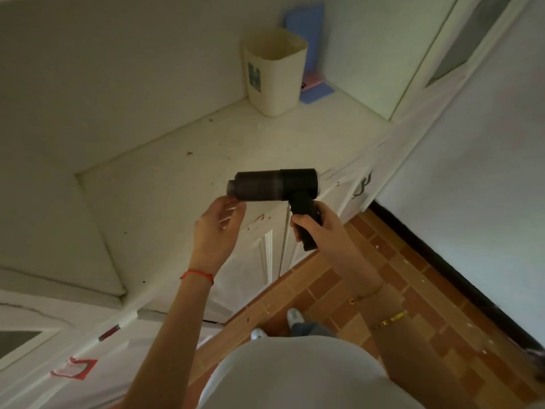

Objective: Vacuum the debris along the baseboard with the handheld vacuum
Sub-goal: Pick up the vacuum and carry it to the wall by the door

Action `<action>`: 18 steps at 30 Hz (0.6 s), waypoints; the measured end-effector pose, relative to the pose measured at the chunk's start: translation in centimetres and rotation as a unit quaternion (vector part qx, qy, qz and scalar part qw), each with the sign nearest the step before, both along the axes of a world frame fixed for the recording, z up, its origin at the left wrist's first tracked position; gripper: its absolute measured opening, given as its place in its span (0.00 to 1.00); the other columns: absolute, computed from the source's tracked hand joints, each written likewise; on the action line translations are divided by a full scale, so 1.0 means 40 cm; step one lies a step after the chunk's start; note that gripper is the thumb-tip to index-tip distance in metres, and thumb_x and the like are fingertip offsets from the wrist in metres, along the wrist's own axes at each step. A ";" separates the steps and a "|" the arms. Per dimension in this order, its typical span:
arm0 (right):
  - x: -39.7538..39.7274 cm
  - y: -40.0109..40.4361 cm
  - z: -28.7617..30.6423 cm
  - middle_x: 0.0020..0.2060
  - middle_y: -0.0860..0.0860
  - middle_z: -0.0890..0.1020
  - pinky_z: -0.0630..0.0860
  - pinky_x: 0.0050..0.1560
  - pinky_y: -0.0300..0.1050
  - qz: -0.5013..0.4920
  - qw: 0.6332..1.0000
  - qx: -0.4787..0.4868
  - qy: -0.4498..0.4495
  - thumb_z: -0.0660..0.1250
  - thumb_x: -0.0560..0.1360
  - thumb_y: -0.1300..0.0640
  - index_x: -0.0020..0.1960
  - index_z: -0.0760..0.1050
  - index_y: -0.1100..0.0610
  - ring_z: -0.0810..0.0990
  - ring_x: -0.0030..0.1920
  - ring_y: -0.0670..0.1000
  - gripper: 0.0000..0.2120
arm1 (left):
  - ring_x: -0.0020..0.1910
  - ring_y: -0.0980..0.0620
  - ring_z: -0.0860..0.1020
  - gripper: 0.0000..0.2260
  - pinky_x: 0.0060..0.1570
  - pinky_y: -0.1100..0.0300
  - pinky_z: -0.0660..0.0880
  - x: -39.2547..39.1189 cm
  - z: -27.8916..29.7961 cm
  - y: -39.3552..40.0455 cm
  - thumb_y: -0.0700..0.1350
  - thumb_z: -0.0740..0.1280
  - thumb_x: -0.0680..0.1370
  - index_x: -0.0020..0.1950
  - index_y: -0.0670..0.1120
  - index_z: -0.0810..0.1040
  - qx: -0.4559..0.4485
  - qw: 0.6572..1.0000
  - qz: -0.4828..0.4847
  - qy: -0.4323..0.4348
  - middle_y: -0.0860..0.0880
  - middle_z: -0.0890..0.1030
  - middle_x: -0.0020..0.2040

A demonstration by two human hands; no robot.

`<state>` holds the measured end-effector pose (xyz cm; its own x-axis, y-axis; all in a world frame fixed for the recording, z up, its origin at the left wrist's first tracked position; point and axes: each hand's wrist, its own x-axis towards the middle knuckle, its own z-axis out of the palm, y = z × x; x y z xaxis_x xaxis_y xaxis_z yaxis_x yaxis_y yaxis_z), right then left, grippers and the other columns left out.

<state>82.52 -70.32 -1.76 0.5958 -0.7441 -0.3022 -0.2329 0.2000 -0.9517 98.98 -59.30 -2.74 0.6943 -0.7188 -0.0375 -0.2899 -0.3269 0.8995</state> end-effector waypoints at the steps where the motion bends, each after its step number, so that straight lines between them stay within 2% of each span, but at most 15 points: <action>1: -0.020 0.003 0.000 0.39 0.53 0.79 0.78 0.39 0.35 -0.015 1.000 0.003 -0.004 0.65 0.78 0.60 0.63 0.69 0.62 0.78 0.34 0.46 0.15 | 0.52 0.61 0.77 0.14 0.47 0.80 0.68 -0.013 0.002 -0.009 0.48 0.64 0.82 0.65 0.45 0.78 0.003 1.000 -0.012 -0.003 0.54 0.80 0.56; 6: -0.123 0.013 0.001 0.40 0.52 0.81 0.78 0.38 0.35 -0.091 0.995 0.023 -0.025 0.66 0.78 0.60 0.63 0.70 0.60 0.79 0.33 0.45 0.15 | 0.56 0.57 0.77 0.14 0.52 0.75 0.66 -0.093 0.007 -0.062 0.47 0.65 0.81 0.65 0.45 0.77 0.009 0.998 -0.066 -0.021 0.54 0.79 0.57; 10: -0.218 0.013 -0.005 0.40 0.51 0.82 0.78 0.39 0.38 -0.149 0.987 0.035 -0.040 0.67 0.78 0.56 0.63 0.71 0.57 0.80 0.35 0.46 0.15 | 0.56 0.57 0.75 0.14 0.58 0.66 0.68 -0.176 0.013 -0.112 0.47 0.65 0.81 0.65 0.44 0.77 0.011 0.995 -0.096 -0.025 0.50 0.80 0.59; 14: -0.331 0.008 -0.006 0.37 0.48 0.83 0.79 0.41 0.39 -0.196 0.977 0.050 -0.064 0.67 0.77 0.52 0.60 0.73 0.55 0.81 0.38 0.48 0.13 | 0.56 0.60 0.74 0.13 0.48 0.79 0.62 -0.273 0.010 -0.164 0.47 0.66 0.81 0.64 0.46 0.77 0.007 0.990 -0.138 -0.038 0.55 0.77 0.56; 16: -0.394 0.004 -0.004 0.39 0.49 0.83 0.80 0.44 0.42 -0.224 0.968 0.072 -0.086 0.67 0.77 0.52 0.60 0.74 0.56 0.82 0.41 0.51 0.14 | 0.56 0.60 0.74 0.13 0.47 0.79 0.62 -0.330 0.009 -0.187 0.48 0.66 0.81 0.64 0.47 0.77 0.002 0.986 -0.163 -0.041 0.56 0.77 0.56; 18: -0.460 -0.004 0.000 0.40 0.52 0.83 0.80 0.42 0.41 -0.244 0.959 0.093 -0.110 0.68 0.77 0.54 0.61 0.73 0.60 0.81 0.38 0.50 0.16 | 0.57 0.59 0.75 0.13 0.50 0.76 0.64 -0.390 0.005 -0.209 0.48 0.66 0.80 0.64 0.47 0.77 -0.005 0.981 -0.187 -0.044 0.54 0.79 0.58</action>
<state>64.14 -70.49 -1.77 0.2554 -0.8959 -0.3635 0.1328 0.4049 -0.9047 83.37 -67.67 -2.55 0.3817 -0.9241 0.0185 -0.4650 -0.1747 0.8679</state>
